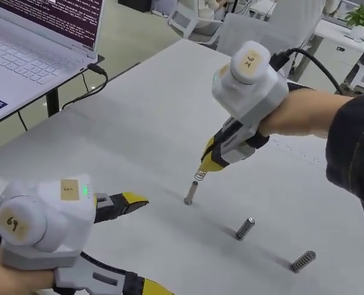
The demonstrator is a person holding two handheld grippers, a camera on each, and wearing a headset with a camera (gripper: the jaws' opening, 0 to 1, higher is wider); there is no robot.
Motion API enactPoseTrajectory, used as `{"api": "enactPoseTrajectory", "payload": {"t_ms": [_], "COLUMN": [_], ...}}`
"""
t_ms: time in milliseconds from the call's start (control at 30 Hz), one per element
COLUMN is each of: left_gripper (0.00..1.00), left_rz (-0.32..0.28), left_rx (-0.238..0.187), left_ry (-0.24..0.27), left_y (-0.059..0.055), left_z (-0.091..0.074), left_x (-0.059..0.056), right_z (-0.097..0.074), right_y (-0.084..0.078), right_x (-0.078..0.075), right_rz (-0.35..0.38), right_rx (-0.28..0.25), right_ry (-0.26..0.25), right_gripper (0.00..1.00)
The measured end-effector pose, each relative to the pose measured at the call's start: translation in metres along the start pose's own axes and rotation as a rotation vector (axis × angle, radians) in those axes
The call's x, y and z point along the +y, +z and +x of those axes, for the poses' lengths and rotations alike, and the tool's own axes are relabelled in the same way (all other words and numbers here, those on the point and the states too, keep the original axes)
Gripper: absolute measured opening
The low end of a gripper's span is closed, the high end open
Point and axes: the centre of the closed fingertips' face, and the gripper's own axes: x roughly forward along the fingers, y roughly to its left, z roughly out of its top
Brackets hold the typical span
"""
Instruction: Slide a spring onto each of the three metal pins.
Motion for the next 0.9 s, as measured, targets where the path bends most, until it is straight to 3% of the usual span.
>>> {"api": "enactPoseTrajectory", "payload": {"t_ms": [433,900], "left_gripper": [0.81,0.8], "left_rz": [-0.002,-0.01], "left_rx": [0.002,-0.005], "left_ry": [0.006,0.007], "left_y": [-0.001,-0.002], "left_z": [-0.002,-0.004], "left_x": [0.0,0.001], "right_z": [0.015,0.019], "right_y": [-0.007,-0.011], "right_x": [-0.004,-0.001], "right_rz": [0.027,0.025], "right_rx": [0.021,0.038], "right_ry": [0.019,0.024], "right_gripper": [0.07,0.07]}}
